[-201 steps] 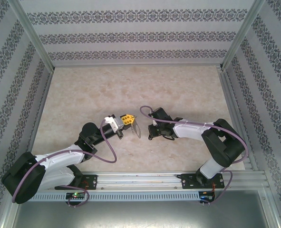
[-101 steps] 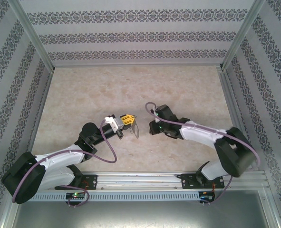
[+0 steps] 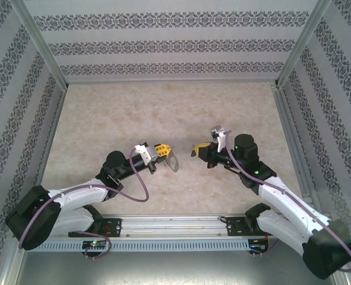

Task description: Put the keys on the keyring

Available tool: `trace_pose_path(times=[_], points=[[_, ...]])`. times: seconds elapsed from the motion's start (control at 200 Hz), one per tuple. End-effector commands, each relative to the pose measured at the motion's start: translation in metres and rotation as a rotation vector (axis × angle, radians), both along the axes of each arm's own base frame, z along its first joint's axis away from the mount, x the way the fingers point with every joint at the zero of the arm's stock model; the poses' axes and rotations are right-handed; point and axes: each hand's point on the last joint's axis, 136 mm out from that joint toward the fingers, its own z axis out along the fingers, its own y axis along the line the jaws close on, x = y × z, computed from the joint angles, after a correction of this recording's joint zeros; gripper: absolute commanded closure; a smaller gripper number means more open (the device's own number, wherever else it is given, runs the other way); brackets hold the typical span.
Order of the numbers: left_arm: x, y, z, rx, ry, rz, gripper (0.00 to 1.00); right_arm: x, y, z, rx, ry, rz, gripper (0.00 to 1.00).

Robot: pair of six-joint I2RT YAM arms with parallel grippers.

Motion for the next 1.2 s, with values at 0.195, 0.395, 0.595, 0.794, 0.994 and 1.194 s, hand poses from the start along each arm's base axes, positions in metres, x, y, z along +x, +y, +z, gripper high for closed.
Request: trace_pose_path(times=[0.195,0.395,0.595,0.794,0.994,1.194], points=[[-0.005,-0.027,0.016,0.003,-0.041,-0.091,1.00,-0.025,0.004,0.033,0.084,-0.120,0.119,1.00],[-0.008,-0.038,0.013,0.022,-0.029,-0.126,1.00,-0.025,0.006,0.037,0.102,-0.129,0.132,1.00],[-0.011,-0.048,0.010,0.035,-0.022,-0.148,1.00,-0.025,0.010,0.042,0.122,-0.142,0.136,1.00],[-0.014,-0.055,0.008,0.045,-0.021,-0.166,1.00,-0.025,0.018,0.044,0.117,-0.154,0.148,1.00],[-0.016,-0.059,0.010,0.043,-0.022,-0.173,1.00,-0.026,0.024,0.042,0.103,-0.162,0.156,1.00],[-0.018,-0.061,0.014,0.021,-0.010,-0.182,1.00,-0.027,0.026,0.039,0.090,-0.167,0.153,1.00]])
